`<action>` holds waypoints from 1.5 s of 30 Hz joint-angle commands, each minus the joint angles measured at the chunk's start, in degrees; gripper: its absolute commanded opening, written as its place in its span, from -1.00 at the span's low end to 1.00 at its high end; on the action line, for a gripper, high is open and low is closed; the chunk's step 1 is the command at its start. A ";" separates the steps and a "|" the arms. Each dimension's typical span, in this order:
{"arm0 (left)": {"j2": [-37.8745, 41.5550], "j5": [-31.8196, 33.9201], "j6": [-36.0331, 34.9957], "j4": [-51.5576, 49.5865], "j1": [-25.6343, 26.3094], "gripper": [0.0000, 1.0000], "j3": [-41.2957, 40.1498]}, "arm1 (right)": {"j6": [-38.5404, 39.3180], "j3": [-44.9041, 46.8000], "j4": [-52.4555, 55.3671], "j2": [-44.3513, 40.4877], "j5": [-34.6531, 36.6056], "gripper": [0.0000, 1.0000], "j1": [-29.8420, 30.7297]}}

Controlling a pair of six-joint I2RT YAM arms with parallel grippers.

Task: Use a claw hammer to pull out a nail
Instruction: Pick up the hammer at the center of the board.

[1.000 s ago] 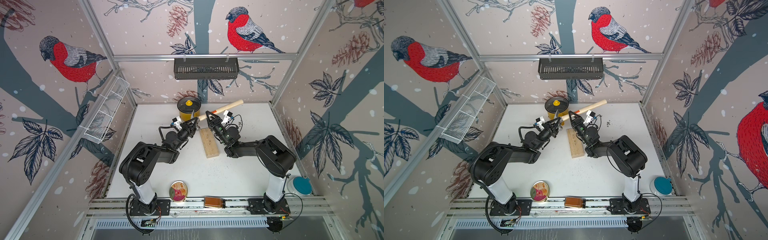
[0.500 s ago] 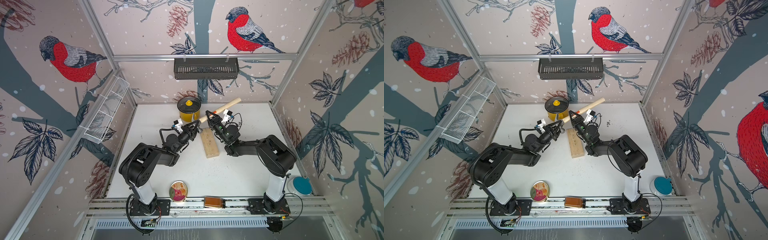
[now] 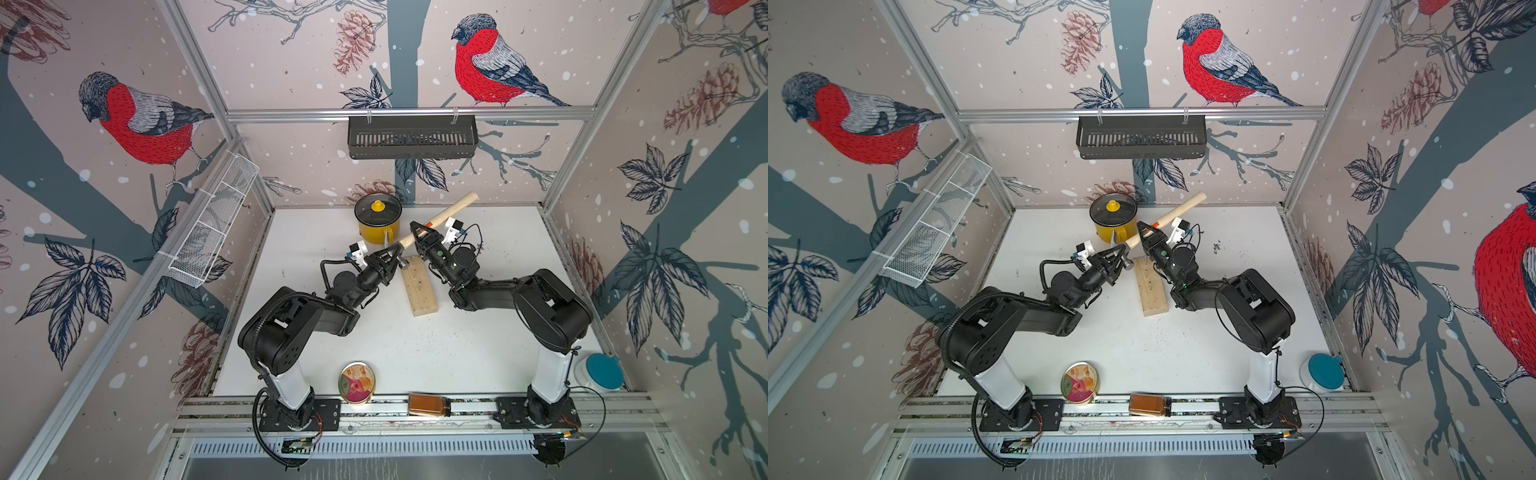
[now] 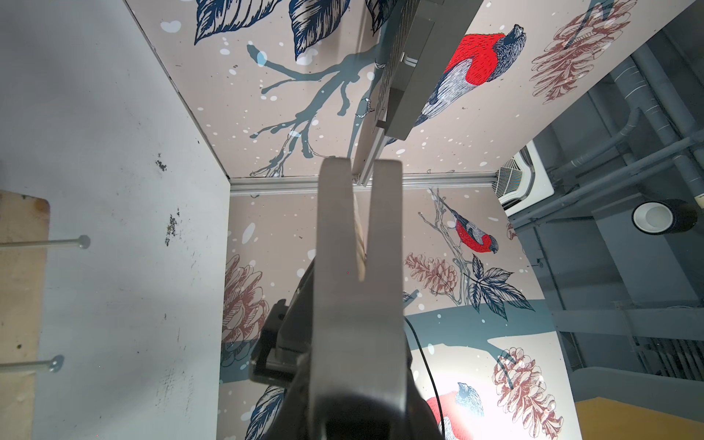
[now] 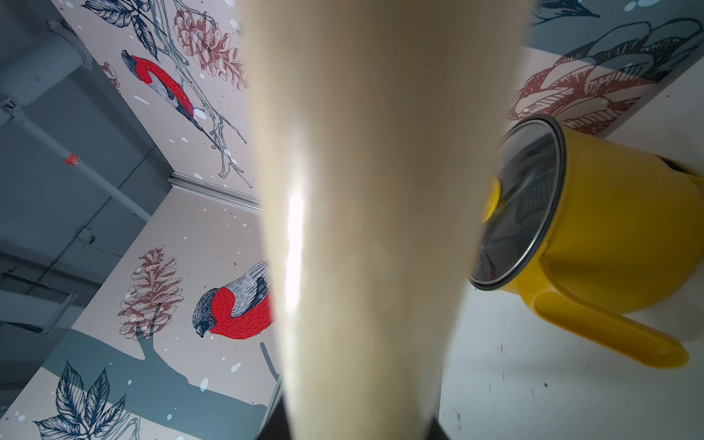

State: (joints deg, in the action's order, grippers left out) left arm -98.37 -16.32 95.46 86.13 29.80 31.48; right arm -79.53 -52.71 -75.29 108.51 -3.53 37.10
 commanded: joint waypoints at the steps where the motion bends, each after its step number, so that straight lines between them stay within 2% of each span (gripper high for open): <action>1: 0.46 -1.38 -0.80 16.28 0.31 -1.00 0.04 | 0.50 -0.76 -2.34 -0.39 -1.37 -0.42 0.08; 25: 2.48 -2.91 -3.33 12.61 0.68 -1.00 -1.21 | 0.38 -1.61 -1.18 -0.44 -3.94 -0.91 -0.46; 31: 3.38 -3.55 -4.28 11.15 0.64 -1.00 -1.41 | 0.77 -1.72 -0.40 -1.08 -4.20 -0.92 -0.45; 42: 5.24 -4.14 -5.79 8.18 0.68 -0.85 -1.76 | 1.48 -0.60 0.11 -3.01 -4.56 -0.94 -0.97; 45: 6.24 -4.26 -6.71 6.71 0.67 -0.72 -1.83 | 1.57 -0.47 0.14 -3.44 -4.70 -0.95 -1.15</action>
State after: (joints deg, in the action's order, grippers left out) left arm -93.41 -18.28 89.58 84.99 30.24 29.63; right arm -79.70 -53.23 -72.99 105.82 -9.02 36.38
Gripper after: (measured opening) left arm 0.265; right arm 0.248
